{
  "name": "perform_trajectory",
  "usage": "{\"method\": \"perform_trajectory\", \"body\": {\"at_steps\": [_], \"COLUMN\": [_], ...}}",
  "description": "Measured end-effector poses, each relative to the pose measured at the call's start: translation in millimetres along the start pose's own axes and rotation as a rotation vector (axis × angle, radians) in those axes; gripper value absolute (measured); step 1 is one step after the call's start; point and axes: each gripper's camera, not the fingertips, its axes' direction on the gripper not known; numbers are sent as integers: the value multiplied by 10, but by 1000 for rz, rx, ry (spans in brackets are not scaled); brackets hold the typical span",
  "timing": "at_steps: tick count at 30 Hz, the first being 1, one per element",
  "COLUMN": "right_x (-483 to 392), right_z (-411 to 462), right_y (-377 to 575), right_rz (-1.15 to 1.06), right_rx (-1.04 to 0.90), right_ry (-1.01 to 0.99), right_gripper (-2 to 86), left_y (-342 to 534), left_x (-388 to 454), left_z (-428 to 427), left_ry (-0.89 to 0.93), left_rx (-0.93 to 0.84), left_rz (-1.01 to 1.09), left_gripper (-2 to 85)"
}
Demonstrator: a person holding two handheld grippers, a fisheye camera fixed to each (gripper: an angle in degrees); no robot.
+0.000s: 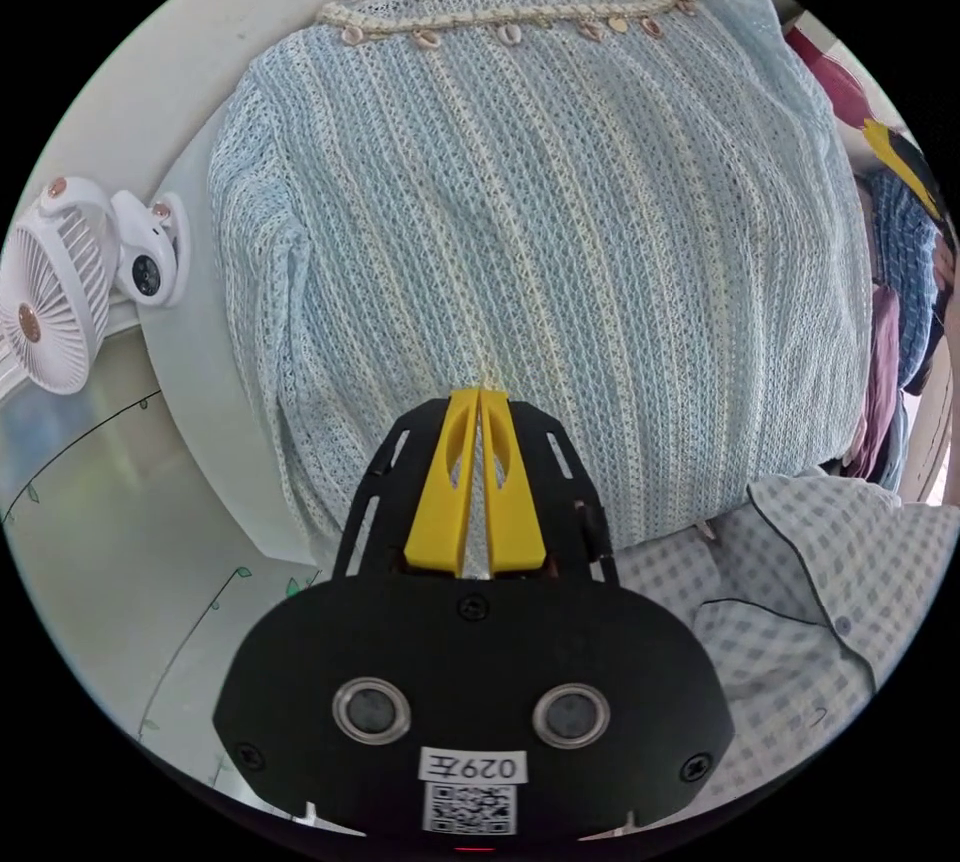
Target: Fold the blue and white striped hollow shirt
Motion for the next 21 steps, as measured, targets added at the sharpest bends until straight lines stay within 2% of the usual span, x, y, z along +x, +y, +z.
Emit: {"method": "perform_trajectory", "body": {"at_steps": [3,6,8,10,13,17,21], "right_x": [418,674,733,892,1126,1254,1340], "right_z": [238,150,-92,-359,-413,-182,80], "right_y": [4,269,514,784,933,1097,1389], "right_rz": [131,229,187,150,156,229,299], "right_rx": [-55,49,163,269,225,106,88], "right_ry": [6,-19,-22,-149,-255,-176,-249], "right_gripper": [149,147,99,31,19,69,59], "left_y": [-14,-13,-11,-16,-33,-75,-48], "left_x": [10,173,261,335,379,391,502], "left_z": [110,202,253,316,387,472,574], "left_ry": [36,-7,-28,-31,-7,38,-64], "left_rx": [8,22,30,35,32,-1,-33], "left_rz": [-22,16,39,60,87,105,173], "left_gripper": [-10,-10,-10,-10,-10,-10,-10]}}
